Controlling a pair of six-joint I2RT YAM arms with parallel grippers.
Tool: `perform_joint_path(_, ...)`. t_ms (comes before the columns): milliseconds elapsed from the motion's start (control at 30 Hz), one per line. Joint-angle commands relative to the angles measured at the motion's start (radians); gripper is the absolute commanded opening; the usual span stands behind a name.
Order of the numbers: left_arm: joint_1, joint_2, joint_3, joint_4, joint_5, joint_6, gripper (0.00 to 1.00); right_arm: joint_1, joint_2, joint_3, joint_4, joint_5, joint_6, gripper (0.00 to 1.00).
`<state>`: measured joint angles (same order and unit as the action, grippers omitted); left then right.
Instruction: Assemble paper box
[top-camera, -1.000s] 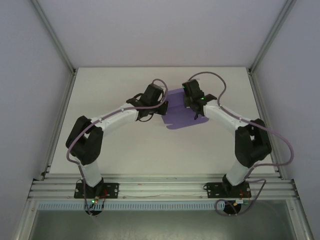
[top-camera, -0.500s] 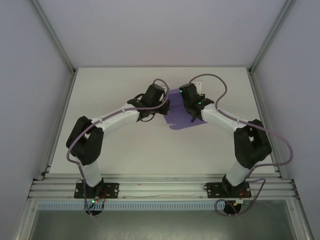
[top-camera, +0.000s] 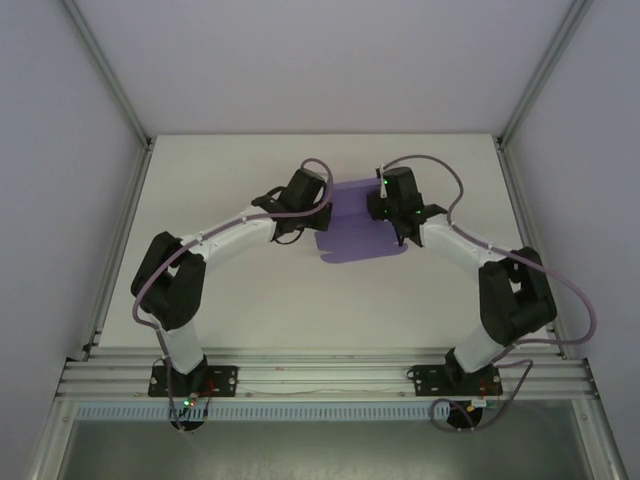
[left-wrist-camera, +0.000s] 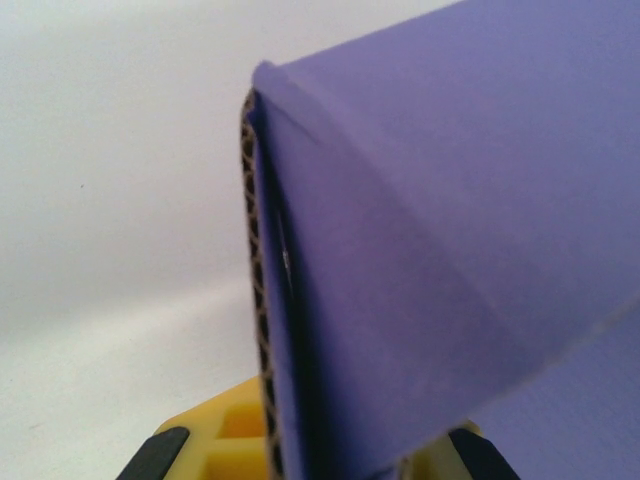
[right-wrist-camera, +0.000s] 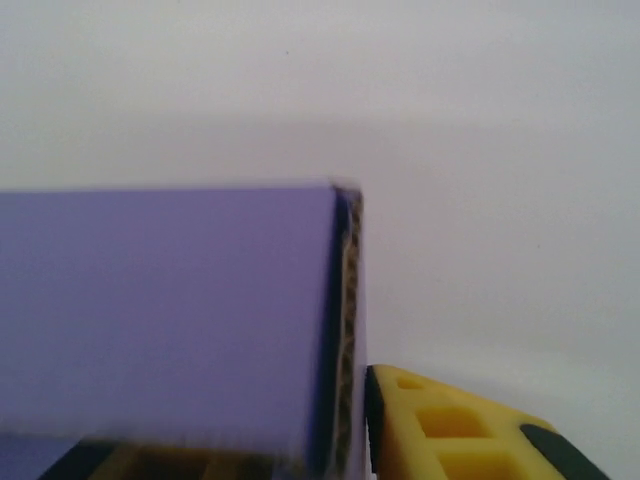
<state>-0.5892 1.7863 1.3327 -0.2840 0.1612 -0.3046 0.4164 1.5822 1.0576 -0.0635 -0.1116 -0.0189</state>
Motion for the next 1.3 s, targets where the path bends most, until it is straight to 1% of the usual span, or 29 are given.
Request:
perform_joint_path(0,-0.024,-0.044,0.014,0.037,0.068,0.022,0.0,0.018,-0.058,-0.004,-0.005,-0.029,-0.023,0.43)
perform_joint_path(133,-0.024,-0.042,0.015,0.033,0.064,0.023,0.0,0.017,-0.111,-0.03,-0.045,-0.031,-0.024,0.58)
perform_joint_path(233,-0.024,-0.037,0.023,0.029,0.06,0.022,0.0,0.016,-0.156,-0.046,-0.079,-0.029,-0.023,0.67)
perform_joint_path(267,-0.024,-0.037,0.024,0.029,0.061,0.023,0.0,0.017,-0.174,-0.053,-0.082,-0.035,-0.024,0.71)
perform_joint_path(333,-0.025,-0.036,0.025,0.028,0.059,0.023,0.0,0.015,-0.212,-0.073,-0.097,-0.046,-0.036,0.84)
perform_joint_path(400,-0.025,-0.041,0.018,0.03,0.051,0.026,0.0,0.01,-0.264,-0.093,-0.125,-0.109,-0.066,0.99)
perform_joint_path(467,-0.024,-0.044,0.011,0.033,0.048,0.031,0.0,-0.003,-0.327,-0.119,-0.138,-0.194,-0.076,1.0)
perform_joint_path(567,-0.02,-0.043,0.009,0.034,0.053,0.03,0.0,-0.042,-0.438,-0.172,-0.125,-0.304,-0.049,1.0)
perform_joint_path(600,-0.018,-0.044,0.009,0.032,0.048,0.024,0.0,-0.06,-0.487,-0.195,-0.109,-0.328,-0.02,1.0)
perform_joint_path(667,-0.017,-0.041,0.013,0.025,0.036,0.017,0.0,-0.065,-0.534,-0.214,-0.105,-0.309,0.01,1.0)
perform_joint_path(700,-0.017,-0.039,0.016,0.02,0.019,0.008,0.0,-0.061,-0.542,-0.209,-0.126,-0.28,0.028,1.0)
perform_joint_path(767,-0.016,-0.035,0.027,0.007,-0.012,-0.003,0.0,-0.035,-0.52,-0.18,-0.17,-0.156,0.063,1.0)
perform_joint_path(833,-0.018,-0.026,0.045,-0.016,-0.061,-0.024,0.0,0.015,-0.469,-0.14,-0.206,0.053,0.099,1.0)
perform_joint_path(933,-0.02,-0.009,0.068,-0.042,-0.106,-0.045,0.0,0.07,-0.367,-0.086,-0.201,0.258,0.152,1.0)
perform_joint_path(1033,-0.02,0.002,0.078,-0.049,-0.117,-0.061,0.0,0.122,-0.235,-0.023,-0.199,0.397,0.153,1.0)
perform_joint_path(1100,-0.02,0.008,0.085,-0.057,-0.119,-0.065,0.0,0.15,-0.155,0.029,-0.203,0.458,0.151,1.0)
perform_joint_path(1167,-0.02,0.007,0.085,-0.063,-0.121,-0.061,0.0,0.16,-0.105,0.066,-0.214,0.528,0.174,1.0)
perform_joint_path(1267,-0.02,-0.002,0.078,-0.067,-0.139,-0.056,0.0,0.161,-0.072,0.098,-0.287,0.657,0.199,1.0)
